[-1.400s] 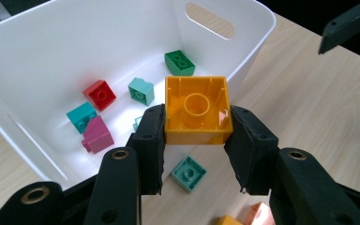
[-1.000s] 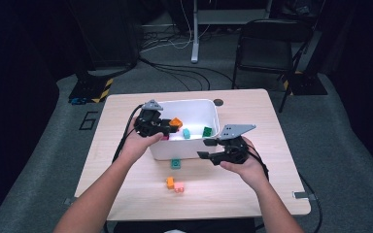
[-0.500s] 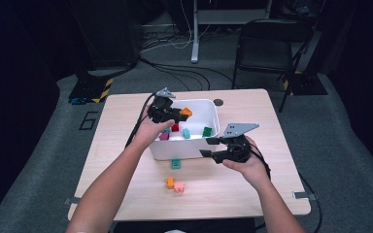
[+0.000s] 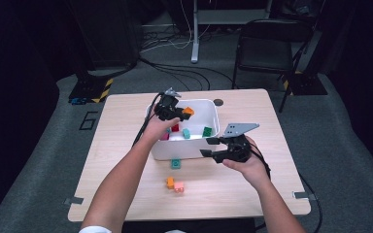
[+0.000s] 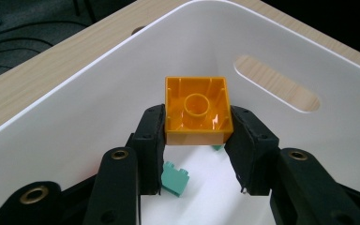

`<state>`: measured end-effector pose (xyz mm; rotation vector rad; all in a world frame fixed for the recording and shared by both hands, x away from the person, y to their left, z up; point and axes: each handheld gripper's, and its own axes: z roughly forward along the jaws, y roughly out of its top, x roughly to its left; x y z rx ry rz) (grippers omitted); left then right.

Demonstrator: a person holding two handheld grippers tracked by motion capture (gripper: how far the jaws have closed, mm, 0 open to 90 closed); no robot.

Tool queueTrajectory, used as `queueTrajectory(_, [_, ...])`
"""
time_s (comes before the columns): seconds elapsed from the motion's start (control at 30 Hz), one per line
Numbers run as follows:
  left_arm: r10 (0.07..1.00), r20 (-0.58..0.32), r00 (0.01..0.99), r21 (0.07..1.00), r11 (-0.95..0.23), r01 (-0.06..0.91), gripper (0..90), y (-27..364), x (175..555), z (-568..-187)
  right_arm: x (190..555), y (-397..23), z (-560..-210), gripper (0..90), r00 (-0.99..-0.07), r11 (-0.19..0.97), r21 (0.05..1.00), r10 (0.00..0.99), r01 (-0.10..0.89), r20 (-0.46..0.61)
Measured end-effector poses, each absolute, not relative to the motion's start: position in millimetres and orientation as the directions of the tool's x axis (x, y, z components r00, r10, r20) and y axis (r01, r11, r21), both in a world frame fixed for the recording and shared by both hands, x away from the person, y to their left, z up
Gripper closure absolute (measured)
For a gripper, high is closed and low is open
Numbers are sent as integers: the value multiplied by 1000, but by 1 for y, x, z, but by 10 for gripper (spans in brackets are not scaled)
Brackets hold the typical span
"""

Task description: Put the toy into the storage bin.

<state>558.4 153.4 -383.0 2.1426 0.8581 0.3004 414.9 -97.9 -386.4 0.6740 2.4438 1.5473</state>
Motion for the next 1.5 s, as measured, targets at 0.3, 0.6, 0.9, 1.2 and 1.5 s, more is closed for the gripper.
queueTrajectory(0.3, [688,-54,723,757,-444,479,497,162,548,-371,416,-98,-387,463,-880,357,889,465,286,96])
queueTrajectory(0.6, [677,-16,736,780,-452,433,487,173,508,-354,415,-99,-387,462,-878,355,890,469,285,94])
queueTrajectory(0.9, [657,-35,753,799,-434,416,495,190,469,-347,415,-100,-384,462,-875,345,896,476,280,90])
queueTrajectory(1.2, [653,-69,754,803,-413,431,495,210,435,-362,414,-101,-382,460,-875,341,899,477,276,88])
queueTrajectory(1.5, [666,-66,743,784,-426,452,494,219,415,-391,413,-101,-380,460,-874,335,903,478,270,84])
